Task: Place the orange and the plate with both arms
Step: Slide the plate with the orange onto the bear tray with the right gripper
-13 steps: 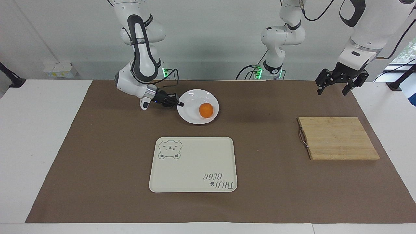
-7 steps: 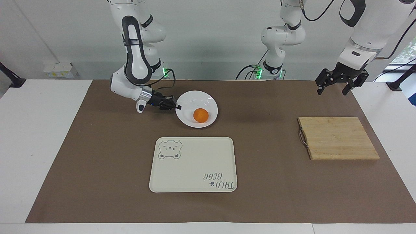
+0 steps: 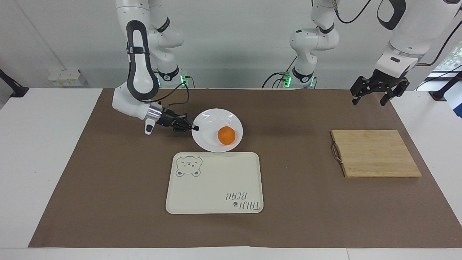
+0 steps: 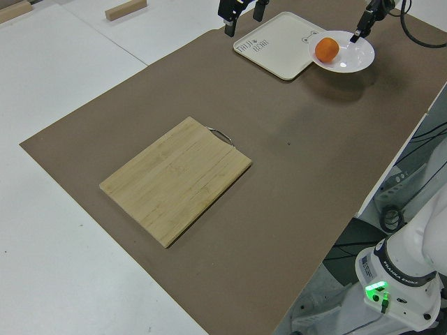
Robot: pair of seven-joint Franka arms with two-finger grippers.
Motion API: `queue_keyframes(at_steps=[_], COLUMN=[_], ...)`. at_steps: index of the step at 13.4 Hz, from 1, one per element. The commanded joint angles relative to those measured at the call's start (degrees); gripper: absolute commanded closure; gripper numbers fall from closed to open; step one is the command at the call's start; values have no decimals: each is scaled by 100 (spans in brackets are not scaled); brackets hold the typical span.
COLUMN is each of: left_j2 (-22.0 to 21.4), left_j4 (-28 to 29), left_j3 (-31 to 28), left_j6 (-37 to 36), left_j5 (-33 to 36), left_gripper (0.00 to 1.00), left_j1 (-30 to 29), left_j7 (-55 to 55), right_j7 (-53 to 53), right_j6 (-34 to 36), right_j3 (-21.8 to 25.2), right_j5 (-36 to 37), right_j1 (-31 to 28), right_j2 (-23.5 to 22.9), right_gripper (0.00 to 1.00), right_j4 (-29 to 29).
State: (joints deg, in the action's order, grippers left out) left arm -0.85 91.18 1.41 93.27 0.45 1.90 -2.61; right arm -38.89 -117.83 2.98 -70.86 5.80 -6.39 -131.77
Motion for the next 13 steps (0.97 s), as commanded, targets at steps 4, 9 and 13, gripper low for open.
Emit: queue_keyframes(at_steps=[4, 9, 13], left_j2=[15, 15, 15], left_j4=[-65, -65, -65], left_j3=[-36, -36, -36], left_j6=[-98, -98, -98], left_j5=[-18, -18, -18], left_gripper=[0, 0, 0], left_j1=[12, 12, 12], left_j7=[-73, -73, -73], right_j7=[645, 1120, 875], right_j6=[76, -126, -179], right_j3=[-17, -26, -34], right_j5=[-209, -235, -297], right_j1=[-9, -53, -53], right_j2=[-942, -1751, -2331], right_gripper=[100, 100, 100], right_j4=[1634, 2830, 3033])
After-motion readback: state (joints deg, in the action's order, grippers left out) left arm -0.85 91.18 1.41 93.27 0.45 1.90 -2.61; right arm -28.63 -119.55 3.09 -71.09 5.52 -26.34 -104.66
